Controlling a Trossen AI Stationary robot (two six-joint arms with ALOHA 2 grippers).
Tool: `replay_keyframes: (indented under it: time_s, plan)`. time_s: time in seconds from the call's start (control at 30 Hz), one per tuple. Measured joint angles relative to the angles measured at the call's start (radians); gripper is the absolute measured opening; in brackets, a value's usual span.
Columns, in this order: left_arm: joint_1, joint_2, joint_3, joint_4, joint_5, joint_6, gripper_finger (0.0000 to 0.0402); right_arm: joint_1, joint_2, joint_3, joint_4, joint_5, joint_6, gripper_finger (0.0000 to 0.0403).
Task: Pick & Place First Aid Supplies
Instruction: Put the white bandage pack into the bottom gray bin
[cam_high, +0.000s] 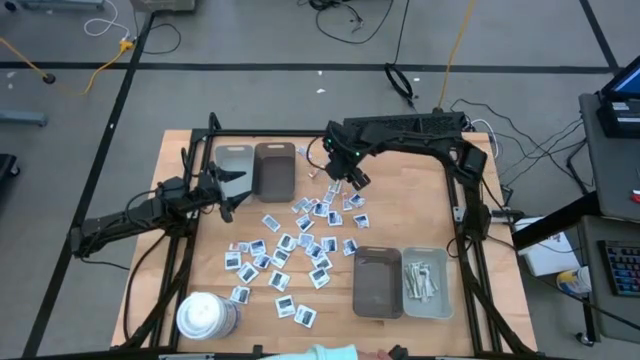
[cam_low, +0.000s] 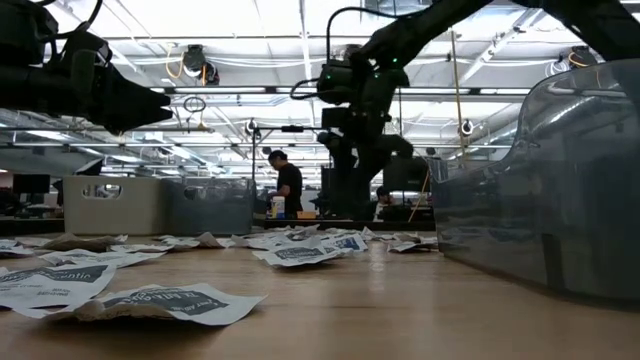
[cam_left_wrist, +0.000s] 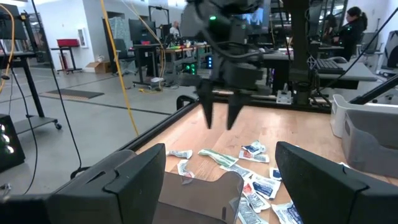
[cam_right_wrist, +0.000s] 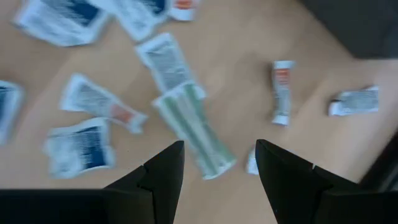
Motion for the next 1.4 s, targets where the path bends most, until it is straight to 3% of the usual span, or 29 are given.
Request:
replay_keyframes:
  time_s: [0.27, 0.6, 1.03, 1.4]
  plan:
    - [0.000, 0.000, 0.000, 0.000, 0.000, 0.000, 0.0306, -0.034, 0.090, 0.019, 0.007, -0.102, -0.001, 0.0192]
    - [0.000, 0.000, 0.000, 0.000, 0.000, 0.000, 0.0306, -0.032, 0.159, 0.019, 0.028, -0.103, 0.016, 0.0190]
    - [0.000, 0.000, 0.000, 0.000, 0.000, 0.000, 0.0306, -0.027, 0.158, 0.011, 0.013, -0.104, 0.033, 0.0055]
    - [0.000, 0.000, 0.000, 0.000, 0.000, 0.000, 0.0306, -0.025, 0.152, -0.054, 0.024, -0.080, 0.029, 0.0028]
